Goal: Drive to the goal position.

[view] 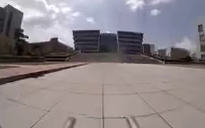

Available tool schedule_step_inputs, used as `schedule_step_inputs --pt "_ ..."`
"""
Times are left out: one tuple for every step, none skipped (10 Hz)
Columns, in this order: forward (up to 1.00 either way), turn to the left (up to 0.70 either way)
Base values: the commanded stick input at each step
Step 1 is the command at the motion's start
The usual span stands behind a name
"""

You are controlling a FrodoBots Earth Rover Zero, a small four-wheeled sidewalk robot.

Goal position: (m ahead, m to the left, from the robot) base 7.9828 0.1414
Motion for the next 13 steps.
schedule_step_inputs --pt "1.0 0.0" --pt "1.0 0.0" --pt "1.0 0.0" --pt "1.0 -0.05" --pt "1.0 -0.27" --pt "1.0 -0.27" --pt "1.0 -0.13" --pt "1.0 0.0" --pt "1.0 0.0" --pt "1.0 0.0" --pt "1.0 0.0" --pt "1.0 0.0" --pt "1.0 0.0"
